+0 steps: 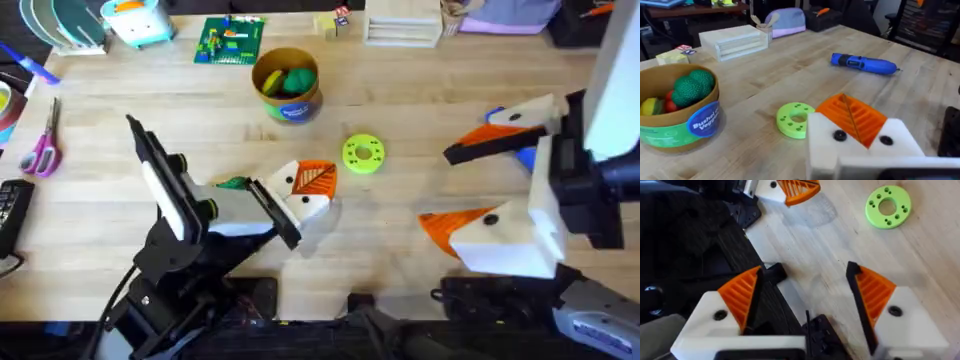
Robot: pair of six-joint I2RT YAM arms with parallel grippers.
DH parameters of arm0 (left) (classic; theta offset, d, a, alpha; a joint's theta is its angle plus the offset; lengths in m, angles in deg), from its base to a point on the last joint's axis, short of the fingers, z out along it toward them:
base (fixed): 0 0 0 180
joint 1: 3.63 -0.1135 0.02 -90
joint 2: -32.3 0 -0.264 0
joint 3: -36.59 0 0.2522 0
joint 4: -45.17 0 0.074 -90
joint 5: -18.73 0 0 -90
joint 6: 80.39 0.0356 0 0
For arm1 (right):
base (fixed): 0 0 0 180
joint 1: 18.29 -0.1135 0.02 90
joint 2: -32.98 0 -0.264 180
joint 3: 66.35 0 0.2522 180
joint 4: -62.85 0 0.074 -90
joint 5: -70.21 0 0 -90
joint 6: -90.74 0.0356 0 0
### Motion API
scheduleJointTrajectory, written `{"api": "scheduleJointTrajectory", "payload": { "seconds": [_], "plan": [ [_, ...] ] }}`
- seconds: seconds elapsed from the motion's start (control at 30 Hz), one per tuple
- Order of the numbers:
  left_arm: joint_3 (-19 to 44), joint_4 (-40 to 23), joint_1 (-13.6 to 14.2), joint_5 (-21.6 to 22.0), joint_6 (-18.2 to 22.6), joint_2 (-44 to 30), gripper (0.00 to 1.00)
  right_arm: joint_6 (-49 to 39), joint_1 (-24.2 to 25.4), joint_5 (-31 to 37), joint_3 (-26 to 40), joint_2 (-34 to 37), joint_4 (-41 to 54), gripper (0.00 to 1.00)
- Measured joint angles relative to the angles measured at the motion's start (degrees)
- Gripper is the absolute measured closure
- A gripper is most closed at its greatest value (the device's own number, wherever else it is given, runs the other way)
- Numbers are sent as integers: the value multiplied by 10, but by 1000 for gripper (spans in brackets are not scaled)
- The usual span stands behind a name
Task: Pick up the gripper from the table and insert it into the empty holder that is missing its gripper. Then pick up a screw, insert it into the mounting hole, and use the screwdriver to tighten it. Finally, clean up the table by picking up the vegetable and placing it into the bucket.
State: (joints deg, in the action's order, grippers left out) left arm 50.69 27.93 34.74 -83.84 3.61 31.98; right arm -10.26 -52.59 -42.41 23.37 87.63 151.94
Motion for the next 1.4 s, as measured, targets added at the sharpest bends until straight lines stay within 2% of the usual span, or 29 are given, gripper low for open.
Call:
{"api": "scheduleJointTrajectory", "payload": {
  "seconds": [0.27, 0.37, 0.47, 0.63, 0.77, 0.9, 1.1, 1.4],
  "plan": [
    [0, -2, 0, 19, 0, 0, 983, 2, 2, 15, 0, 0, -4, 10],
    [0, -2, 0, 19, 0, 0, 983, 2, 23, 26, 0, 1, -8, 10],
    [0, -2, 0, 20, 0, 0, 983, 3, 78, 71, 0, 8, -12, 8],
    [0, -2, 0, 21, 0, 0, 983, -7, 219, 177, 0, 34, -32, 7],
    [0, -2, 0, 22, 0, 0, 983, -59, 340, 198, 0, 80, -66, 7],
    [0, -2, 0, 22, 0, 0, 983, -132, 425, 203, 0, 153, -97, 7],
    [0, -2, 0, 24, 0, 0, 983, -250, 486, 225, 0, 269, -133, 7],
    [0, -4, 0, 29, 0, 0, 983, -313, 528, 248, 0, 387, -162, 9]
  ]
}}
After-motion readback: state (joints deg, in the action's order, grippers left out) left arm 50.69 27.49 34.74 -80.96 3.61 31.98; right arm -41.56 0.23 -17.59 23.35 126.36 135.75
